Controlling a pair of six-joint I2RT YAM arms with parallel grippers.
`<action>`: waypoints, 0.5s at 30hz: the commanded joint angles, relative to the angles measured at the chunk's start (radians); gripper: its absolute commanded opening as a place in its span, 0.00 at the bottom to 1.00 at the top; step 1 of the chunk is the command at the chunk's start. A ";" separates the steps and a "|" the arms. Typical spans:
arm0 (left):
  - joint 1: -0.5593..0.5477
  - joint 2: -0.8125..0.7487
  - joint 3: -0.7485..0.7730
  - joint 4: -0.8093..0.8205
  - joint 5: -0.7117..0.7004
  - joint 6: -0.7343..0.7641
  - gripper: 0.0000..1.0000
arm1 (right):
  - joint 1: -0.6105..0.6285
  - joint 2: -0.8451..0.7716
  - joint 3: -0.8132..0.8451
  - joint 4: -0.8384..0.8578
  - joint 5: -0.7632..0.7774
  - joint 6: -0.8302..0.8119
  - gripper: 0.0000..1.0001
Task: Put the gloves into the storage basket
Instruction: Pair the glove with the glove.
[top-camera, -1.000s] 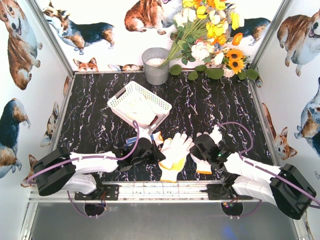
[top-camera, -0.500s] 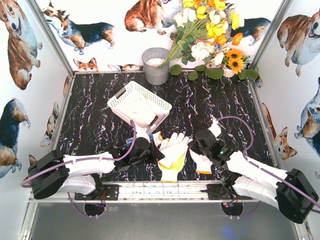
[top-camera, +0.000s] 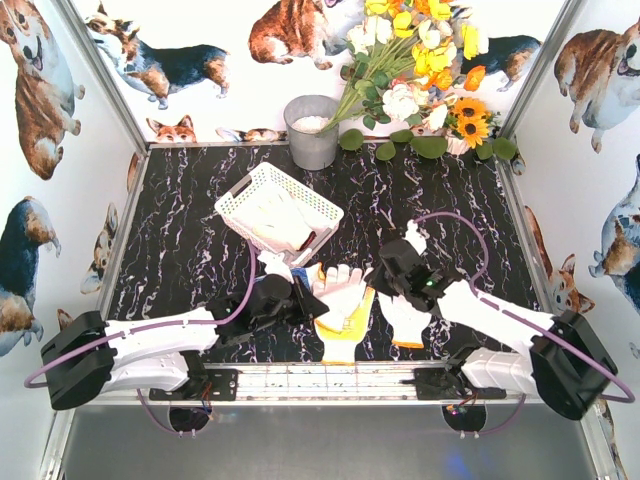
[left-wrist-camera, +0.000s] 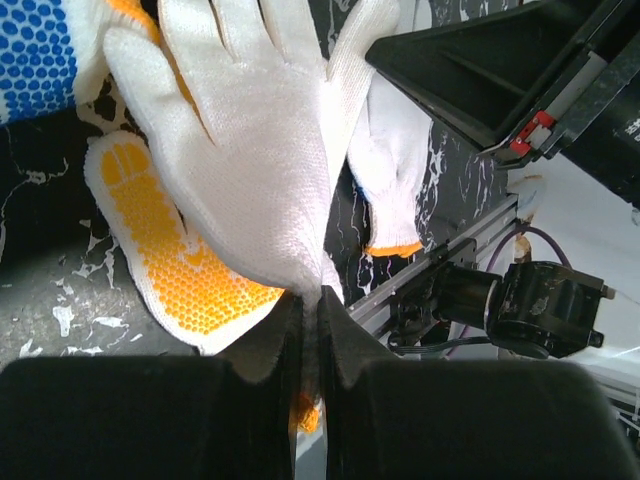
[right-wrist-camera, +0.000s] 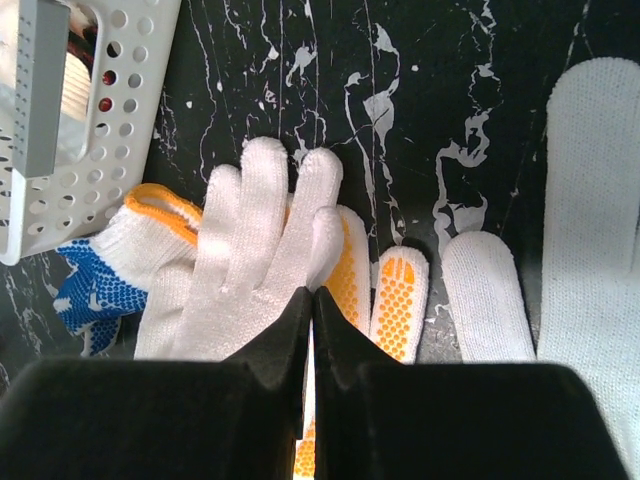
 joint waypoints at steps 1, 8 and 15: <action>-0.019 0.001 -0.010 -0.025 0.015 -0.057 0.00 | -0.007 0.034 0.068 0.024 -0.029 -0.032 0.00; -0.105 0.027 0.008 -0.073 -0.022 -0.114 0.00 | -0.007 0.071 0.125 -0.049 -0.054 -0.062 0.00; -0.175 0.045 -0.015 -0.065 -0.069 -0.189 0.00 | -0.007 0.081 0.137 -0.083 -0.083 -0.070 0.00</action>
